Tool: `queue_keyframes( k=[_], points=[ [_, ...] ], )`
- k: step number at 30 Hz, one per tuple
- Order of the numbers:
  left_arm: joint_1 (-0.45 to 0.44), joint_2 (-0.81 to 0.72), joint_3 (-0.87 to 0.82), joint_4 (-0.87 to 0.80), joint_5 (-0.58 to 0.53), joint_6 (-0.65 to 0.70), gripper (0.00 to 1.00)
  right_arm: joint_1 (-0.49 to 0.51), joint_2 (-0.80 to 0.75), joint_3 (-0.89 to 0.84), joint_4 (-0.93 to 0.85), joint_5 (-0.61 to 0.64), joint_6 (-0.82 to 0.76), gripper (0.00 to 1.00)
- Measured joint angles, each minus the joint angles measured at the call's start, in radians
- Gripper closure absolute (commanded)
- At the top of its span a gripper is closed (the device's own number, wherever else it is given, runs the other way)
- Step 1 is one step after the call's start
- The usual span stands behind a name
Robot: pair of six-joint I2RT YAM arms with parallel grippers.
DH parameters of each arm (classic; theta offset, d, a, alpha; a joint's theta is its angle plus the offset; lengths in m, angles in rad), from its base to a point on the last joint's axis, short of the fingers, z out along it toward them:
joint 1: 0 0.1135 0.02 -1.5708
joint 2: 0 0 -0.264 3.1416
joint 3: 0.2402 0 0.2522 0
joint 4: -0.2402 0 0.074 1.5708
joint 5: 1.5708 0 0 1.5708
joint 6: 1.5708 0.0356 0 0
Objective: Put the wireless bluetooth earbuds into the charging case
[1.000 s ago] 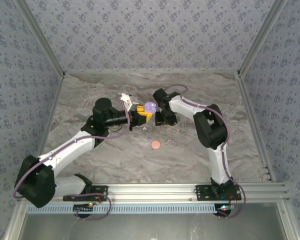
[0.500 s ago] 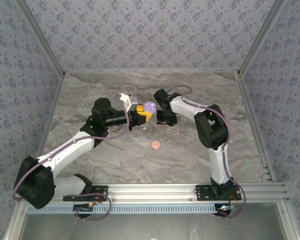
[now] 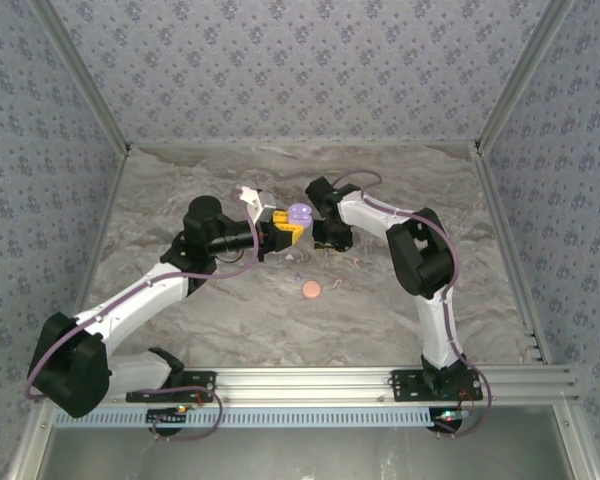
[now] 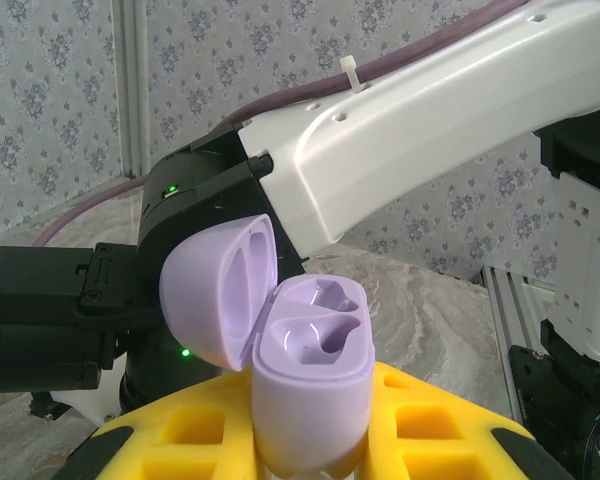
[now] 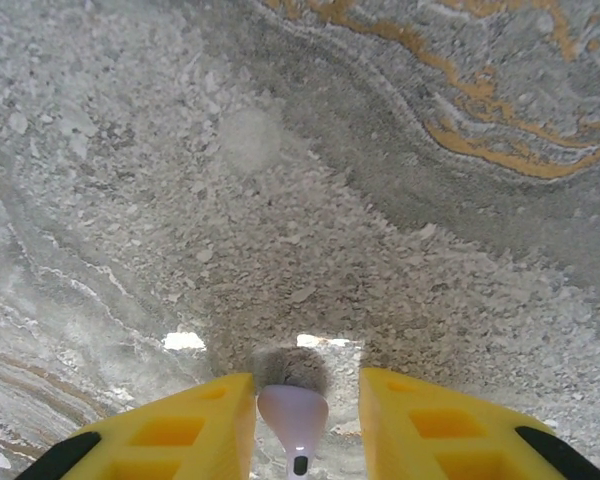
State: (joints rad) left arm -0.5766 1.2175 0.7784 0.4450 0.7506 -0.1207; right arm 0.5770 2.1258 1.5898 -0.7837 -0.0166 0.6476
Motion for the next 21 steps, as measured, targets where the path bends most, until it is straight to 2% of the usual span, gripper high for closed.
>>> queue_keyframes(
  k=[21],
  points=[
    [-0.002, -0.01, -0.016, 0.0, 0.0, 0.0, 0.78, 0.014, 0.039, 0.059, -0.055, 0.032, -0.005, 0.73]
  ],
)
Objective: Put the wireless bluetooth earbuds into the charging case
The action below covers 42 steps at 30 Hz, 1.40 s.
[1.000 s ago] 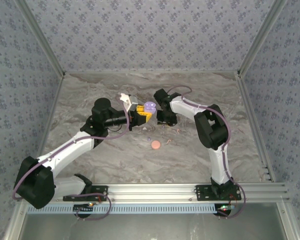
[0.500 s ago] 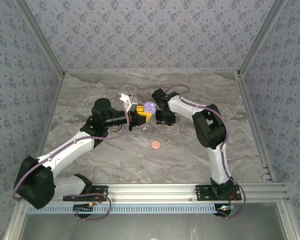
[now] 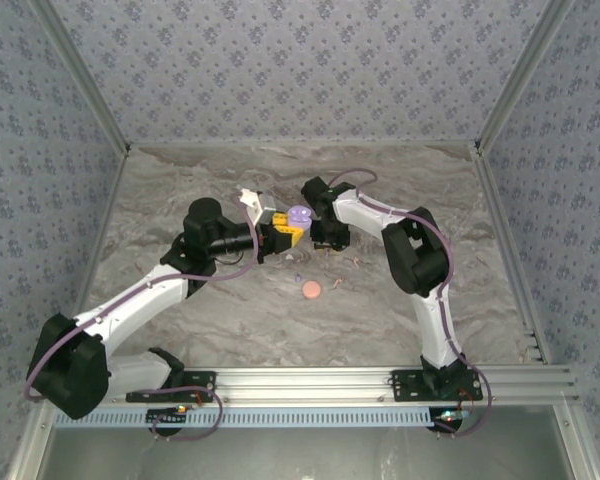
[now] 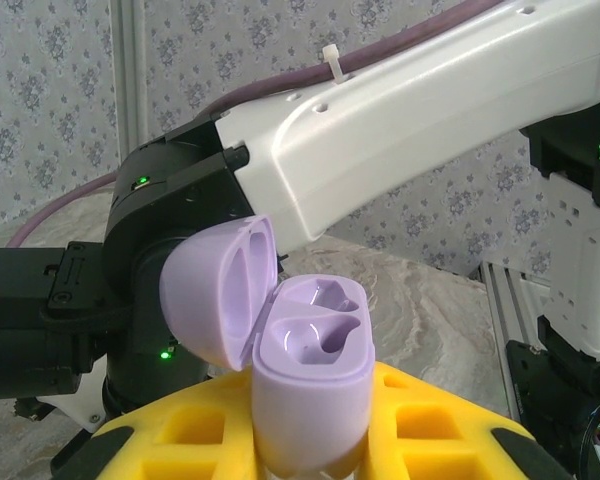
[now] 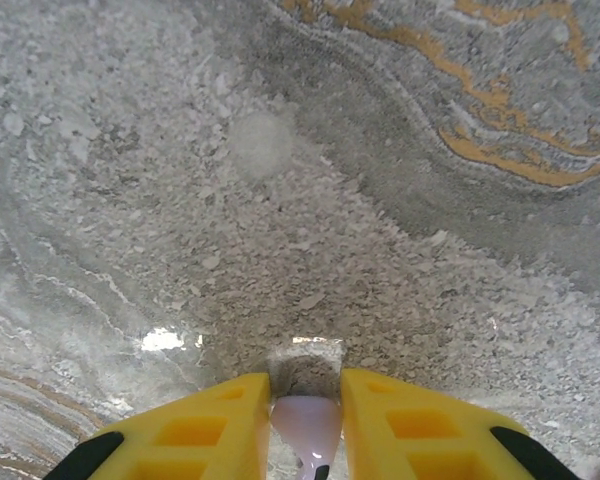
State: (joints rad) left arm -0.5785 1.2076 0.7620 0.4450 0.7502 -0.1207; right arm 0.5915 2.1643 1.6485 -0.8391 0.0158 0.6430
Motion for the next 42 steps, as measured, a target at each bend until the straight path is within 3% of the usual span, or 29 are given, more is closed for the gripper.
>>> queue_keyframes(
  k=[25, 42],
  points=[
    [0.0, -0.01, -0.003, 0.0, -0.024, 0.0, 0.78, -0.003, 0.012, 0.023, -0.025, -0.022, -0.297, 0.76],
    [0.0, -0.017, -0.104, 0.021, -0.147, -0.005, 0.78, -0.1, -0.199, -0.23, 0.224, -0.145, -0.311, 0.77]
  ],
)
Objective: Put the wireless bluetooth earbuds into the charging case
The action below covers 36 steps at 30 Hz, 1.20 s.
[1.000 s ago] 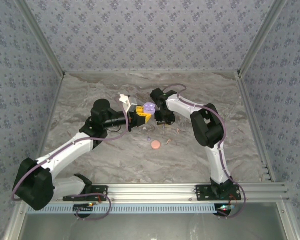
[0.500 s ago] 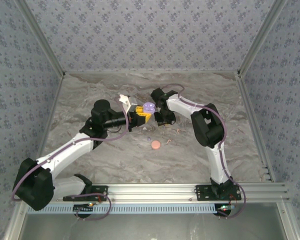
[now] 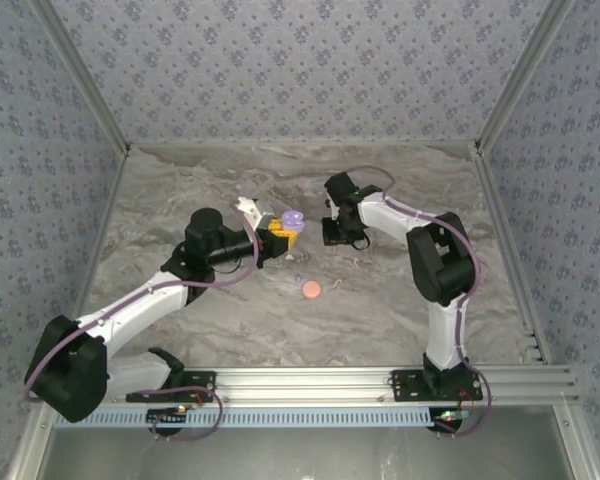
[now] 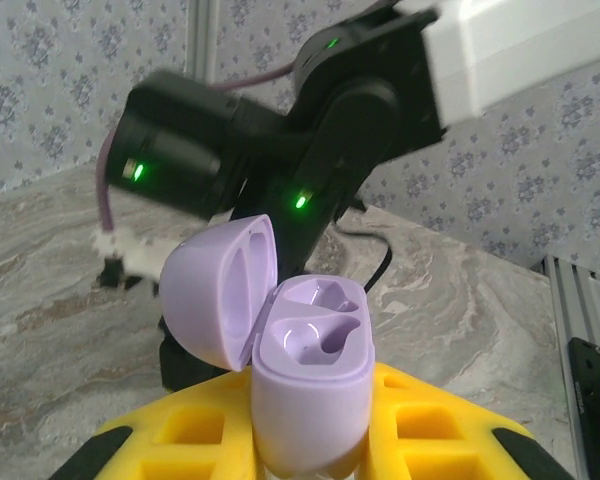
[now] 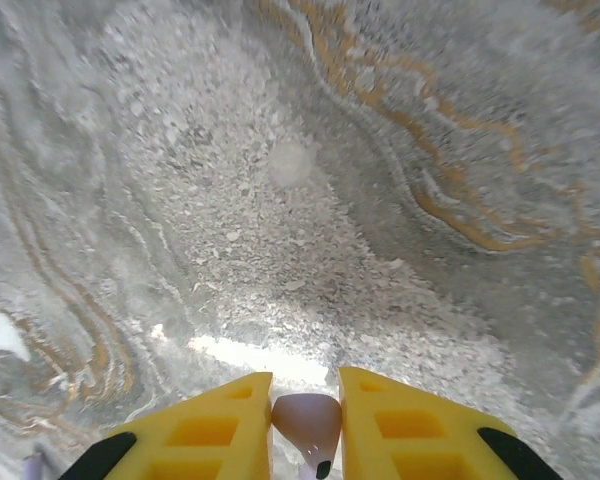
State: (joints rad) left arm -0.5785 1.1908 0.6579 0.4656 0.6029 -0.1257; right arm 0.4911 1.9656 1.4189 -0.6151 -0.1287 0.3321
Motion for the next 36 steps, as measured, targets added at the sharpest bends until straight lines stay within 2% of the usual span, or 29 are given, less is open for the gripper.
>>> queue_keyframes(
  k=[10, 21, 36],
  points=[
    [0.0, 0.052, -0.092, 0.131, -0.079, -0.042, 0.78, -0.006, -0.189, -0.1, 0.106, -0.031, 0.0, 0.77],
    [-0.007, 0.126, -0.109, 0.227, -0.125, -0.052, 0.78, 0.031, -0.37, -0.145, 0.179, -0.055, -0.001, 0.76],
    [-0.013, 0.156, -0.11, 0.246, -0.147, -0.052, 0.78, 0.085, -0.449, -0.114, 0.201, -0.078, -0.008, 0.75]
  ],
)
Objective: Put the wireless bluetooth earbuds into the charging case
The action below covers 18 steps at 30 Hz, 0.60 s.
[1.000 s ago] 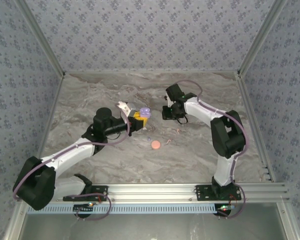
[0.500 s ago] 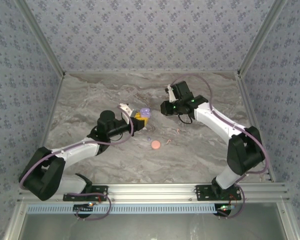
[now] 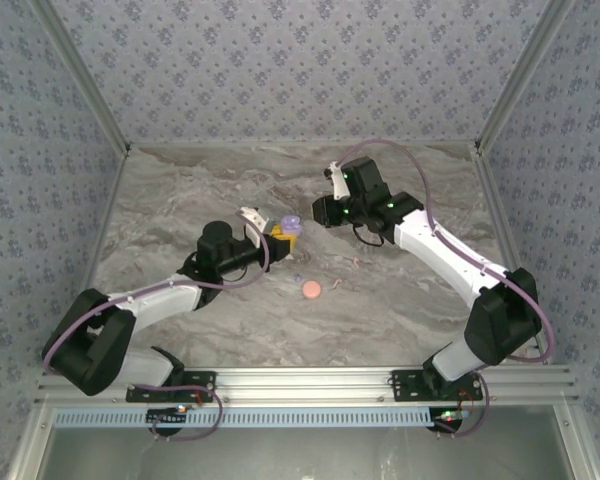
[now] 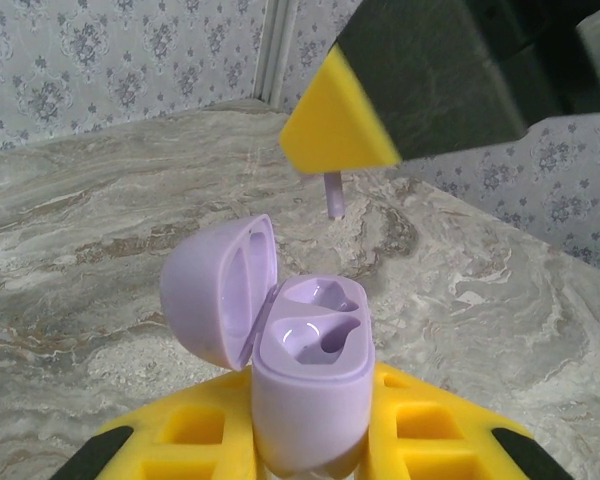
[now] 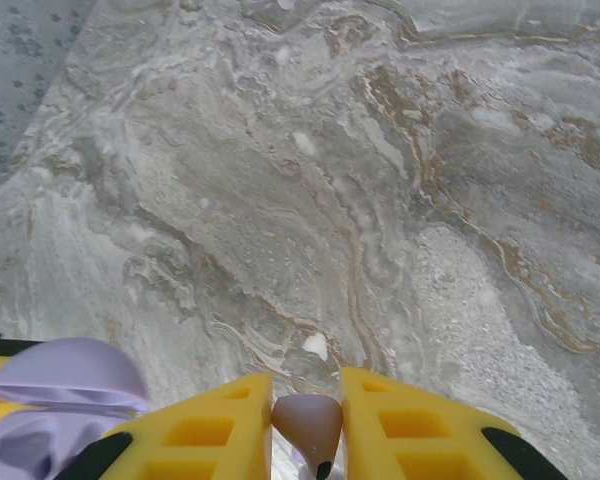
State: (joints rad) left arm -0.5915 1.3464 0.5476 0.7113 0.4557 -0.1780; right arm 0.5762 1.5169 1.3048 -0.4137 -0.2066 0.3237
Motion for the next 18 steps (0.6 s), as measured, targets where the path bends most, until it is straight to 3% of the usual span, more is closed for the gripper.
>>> queue_keyframes(
  k=[18],
  points=[
    [-0.011, 0.032, 0.007, 0.0, 0.0, -0.024, 0.78, 0.089, -0.003, 0.056, 0.038, -0.029, -0.001, 0.74]
  ],
)
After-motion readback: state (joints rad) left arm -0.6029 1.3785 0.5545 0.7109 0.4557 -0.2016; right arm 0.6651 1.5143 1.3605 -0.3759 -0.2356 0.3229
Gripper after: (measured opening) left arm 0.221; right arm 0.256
